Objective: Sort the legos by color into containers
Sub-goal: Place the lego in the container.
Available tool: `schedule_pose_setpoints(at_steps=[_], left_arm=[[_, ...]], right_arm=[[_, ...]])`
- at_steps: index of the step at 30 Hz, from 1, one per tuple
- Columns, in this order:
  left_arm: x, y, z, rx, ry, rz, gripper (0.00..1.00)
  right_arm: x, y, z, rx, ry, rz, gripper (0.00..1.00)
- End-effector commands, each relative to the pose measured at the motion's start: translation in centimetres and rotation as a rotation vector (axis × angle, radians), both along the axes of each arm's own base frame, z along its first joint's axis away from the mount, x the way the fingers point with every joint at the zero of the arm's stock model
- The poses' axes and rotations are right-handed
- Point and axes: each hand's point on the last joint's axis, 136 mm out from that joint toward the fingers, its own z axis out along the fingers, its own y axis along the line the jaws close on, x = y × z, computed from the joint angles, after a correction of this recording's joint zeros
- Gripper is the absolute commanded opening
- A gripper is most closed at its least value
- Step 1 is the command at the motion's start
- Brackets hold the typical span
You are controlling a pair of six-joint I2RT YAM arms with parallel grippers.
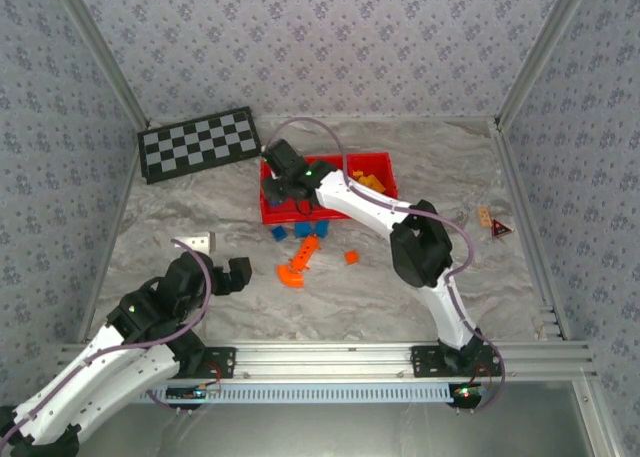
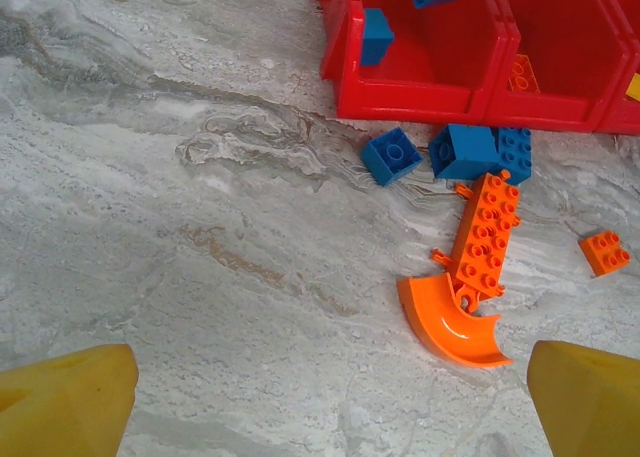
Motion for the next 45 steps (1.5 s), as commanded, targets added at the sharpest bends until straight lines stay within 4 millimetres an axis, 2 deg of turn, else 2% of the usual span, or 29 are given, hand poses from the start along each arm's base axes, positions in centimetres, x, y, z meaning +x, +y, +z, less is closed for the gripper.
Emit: schedule_pose_setpoints(at_steps=[1,8,13,20,24,28,33,37,41,44,45], left_arm=[[0.0,0.5,0.0,0.0,-0.004,0.026,1.0],[0.0,0.5,-0.1,0.001,-0.005,0.027,1.0],[0.0,0.5,-0.1,-0.002,-0.006,0.026,1.0],[0.1,0.4,0.0,-0.001,-0.005,0.024,1.0],[0.1,0.3,-0.1,-0.004,-0.002,0.021,1.0],[0.1,-0.2,-0.5,-0.002,0.02,0.006,1.0],[0.3,-1.4,-1.0,-0.003,0.053,-0.032,1.0],[0.5,-2.8,-1.8,0.01,0.099,-0.09,1.0],[1.3,-5.4,-1.9,0.022,0.134,-0.175,1.0],[2.0,-7.0,-2.5,0.077,0.192,-0.241,1.0],[2.2,-7.5,-2.7,0.096,0.213,-0.258,1.0]], right_arm=[[0.2,-0.1,-0.8,-0.077,-0.003,0.023,0.34],[0.0,-1.0,-2.4,-0.156,0.022,0.002,0.38],[0.2,-1.7,-2.8,-0.194,0.02,-0.018,0.49],[0.1,-1.8,-1.6,-0.194,-0.001,-0.023,0.6],[-0.2,-2.2,-0.7,-0.188,0.005,-0.031,0.62],[-0.8,-3.3,1.2,-0.156,0.005,-0.062,0.66],[-2.1,-6.1,3.4,-0.077,0.007,-0.133,0.74],[-3.4,-10.1,4.2,-0.019,0.019,-0.21,0.8],[-4.2,-13.9,5.3,0.055,0.001,-0.273,0.87],[-5.0,-16.9,5.9,0.081,-0.005,-0.317,1.0],[-5.2,-17.9,6.1,0.084,-0.01,-0.331,1.0]])
